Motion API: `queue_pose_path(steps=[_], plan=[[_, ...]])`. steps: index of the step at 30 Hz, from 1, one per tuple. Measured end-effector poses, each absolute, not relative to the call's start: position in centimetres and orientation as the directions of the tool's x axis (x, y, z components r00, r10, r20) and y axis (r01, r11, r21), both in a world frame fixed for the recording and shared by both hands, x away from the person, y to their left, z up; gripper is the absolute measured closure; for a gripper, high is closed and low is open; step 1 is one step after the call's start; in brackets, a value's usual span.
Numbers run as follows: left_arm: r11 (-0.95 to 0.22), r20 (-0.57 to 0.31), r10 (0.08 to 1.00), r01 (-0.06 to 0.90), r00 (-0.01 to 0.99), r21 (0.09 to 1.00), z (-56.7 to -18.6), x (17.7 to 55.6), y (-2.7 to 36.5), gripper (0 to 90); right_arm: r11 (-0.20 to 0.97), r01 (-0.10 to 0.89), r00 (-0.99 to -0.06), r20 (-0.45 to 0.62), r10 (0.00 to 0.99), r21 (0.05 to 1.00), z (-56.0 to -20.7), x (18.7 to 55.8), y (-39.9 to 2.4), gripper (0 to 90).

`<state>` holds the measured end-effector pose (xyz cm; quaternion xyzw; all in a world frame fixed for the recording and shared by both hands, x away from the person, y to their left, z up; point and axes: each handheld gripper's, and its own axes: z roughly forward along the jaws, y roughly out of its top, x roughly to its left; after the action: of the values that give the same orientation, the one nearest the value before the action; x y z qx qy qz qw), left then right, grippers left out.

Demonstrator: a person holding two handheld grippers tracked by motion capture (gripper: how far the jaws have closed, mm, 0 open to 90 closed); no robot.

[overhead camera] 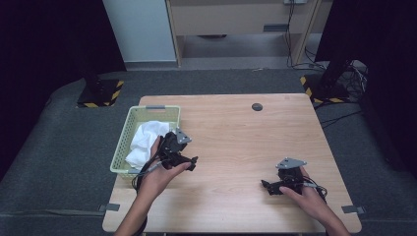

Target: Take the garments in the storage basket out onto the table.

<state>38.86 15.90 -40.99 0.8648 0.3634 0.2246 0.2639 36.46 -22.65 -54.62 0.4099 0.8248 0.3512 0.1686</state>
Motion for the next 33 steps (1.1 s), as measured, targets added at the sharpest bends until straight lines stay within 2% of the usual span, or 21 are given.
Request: queue_pose_path(steps=[16,33], plan=[[-0.550,0.228,0.810,0.564,0.541,0.616,-39.3,41.8,19.8,5.6,0.419,0.557,-0.610,0.011,0.792,0.717,-54.6,36.5,-22.6,0.4],[-0.527,0.238,0.843,0.651,0.483,0.546,-42.2,45.8,23.6,4.4,0.418,0.557,-0.610,0.012,0.793,0.717,-54.6,36.4,-22.6,0.4]])
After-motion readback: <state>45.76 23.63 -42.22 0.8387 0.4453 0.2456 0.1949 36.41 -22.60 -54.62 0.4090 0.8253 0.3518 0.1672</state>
